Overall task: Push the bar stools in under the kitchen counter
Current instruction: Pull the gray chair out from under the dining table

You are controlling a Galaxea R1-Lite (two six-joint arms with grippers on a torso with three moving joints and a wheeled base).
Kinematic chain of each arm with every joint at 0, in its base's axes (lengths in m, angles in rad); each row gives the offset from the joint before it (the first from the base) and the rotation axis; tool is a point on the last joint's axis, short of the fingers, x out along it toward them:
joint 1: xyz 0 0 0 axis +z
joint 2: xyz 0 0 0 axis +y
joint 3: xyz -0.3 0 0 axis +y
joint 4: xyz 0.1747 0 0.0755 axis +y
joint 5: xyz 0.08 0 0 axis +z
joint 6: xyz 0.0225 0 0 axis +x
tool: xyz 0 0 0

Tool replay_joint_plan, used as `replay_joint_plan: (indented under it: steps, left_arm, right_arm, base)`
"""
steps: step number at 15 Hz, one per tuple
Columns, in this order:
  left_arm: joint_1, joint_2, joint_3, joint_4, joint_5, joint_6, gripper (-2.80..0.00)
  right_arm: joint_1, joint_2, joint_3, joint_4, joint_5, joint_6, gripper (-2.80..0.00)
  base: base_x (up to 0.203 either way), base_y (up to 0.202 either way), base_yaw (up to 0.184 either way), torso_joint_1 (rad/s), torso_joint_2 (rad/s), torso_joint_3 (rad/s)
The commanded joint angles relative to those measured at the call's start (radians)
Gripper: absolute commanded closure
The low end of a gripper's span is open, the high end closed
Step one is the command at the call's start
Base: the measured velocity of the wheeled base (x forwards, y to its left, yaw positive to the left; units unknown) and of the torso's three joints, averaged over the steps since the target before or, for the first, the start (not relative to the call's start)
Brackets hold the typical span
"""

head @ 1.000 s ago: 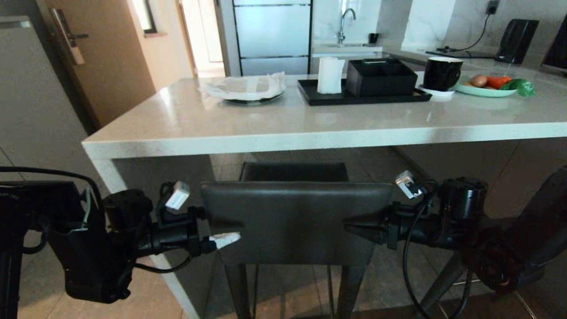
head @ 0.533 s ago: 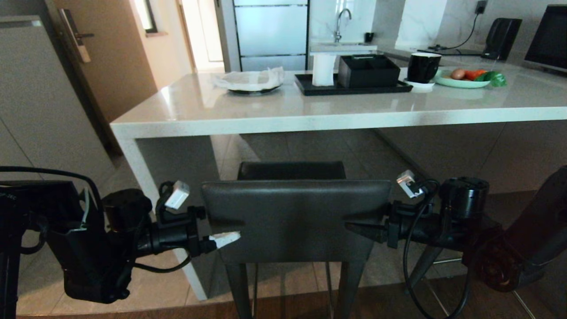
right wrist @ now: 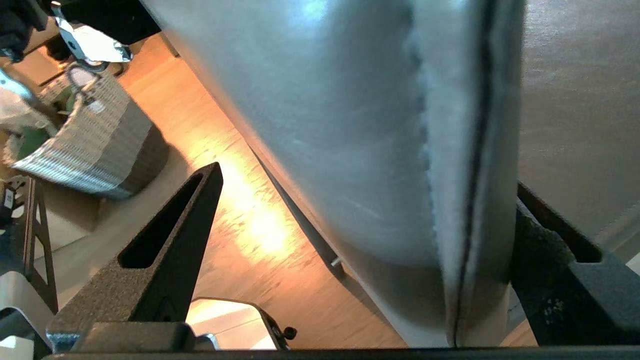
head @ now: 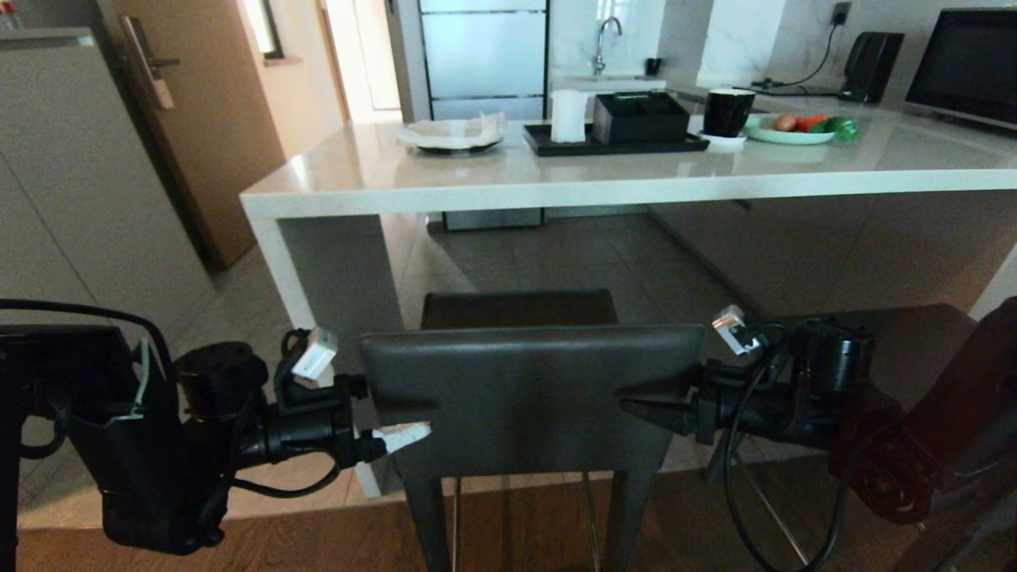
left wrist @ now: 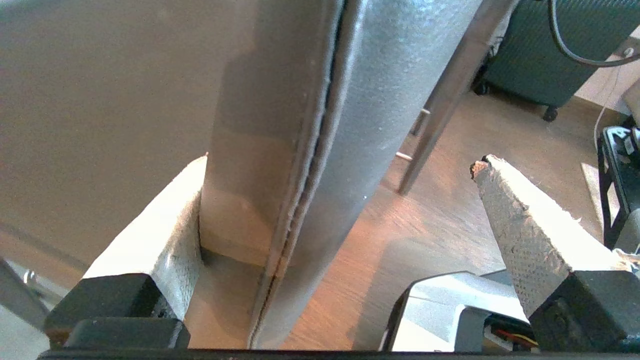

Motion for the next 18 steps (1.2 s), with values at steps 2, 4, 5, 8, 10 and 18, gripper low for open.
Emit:
replay_joint_plan:
  steps: [2, 4, 5, 8, 10, 18]
  left_arm:
    - [0.01, -0.04, 0.055, -0.009, 0.007, -0.001, -2.8]
    - [0.018, -0.05, 0.065, -0.009, 0.007, 0.0, -2.8]
    - [0.018, -0.052, 0.065, -0.009, 0.008, -0.001, -2.8]
    - [0.012, -0.052, 0.069, -0.009, 0.03, -0.001, -2.8]
    - [0.009, -0.055, 0.068, -0.009, 0.031, -0.001, -2.8]
    - [0.007, -0.054, 0.07, -0.009, 0.056, -0.001, -2.8]
  right_arm:
    - [0.005, 0.001, 0.007, -0.024, 0.004, 0.015, -2.8]
    - [0.01, 0.001, 0.032, -0.054, 0.004, 0.019, -2.8]
    - [0.01, 0.001, 0.043, -0.066, 0.004, 0.019, -2.8]
    - [0.008, -0.004, 0.046, -0.068, 0.004, 0.019, -2.8]
    - [0.008, -0.003, 0.052, -0.069, 0.004, 0.019, -2.8]
    - [0.007, 0.003, 0.053, -0.085, 0.004, 0.024, -2.8]
  base:
    - [-0.196, 0.0, -0.007, 0.003, 0.0, 0.005]
    - [-0.195, 0.0, -0.003, 0.002, 0.01, -0.001]
    - [-0.193, 0.0, -0.001, 0.005, 0.0, 0.002]
    - [-0.198, 0.0, -0.002, 0.001, 0.0, 0.002]
    - [-0.195, 0.0, -0.004, 0.004, 0.0, 0.006]
    - [-0.061, 0.0, -0.001, 0.001, 0.0, 0.002]
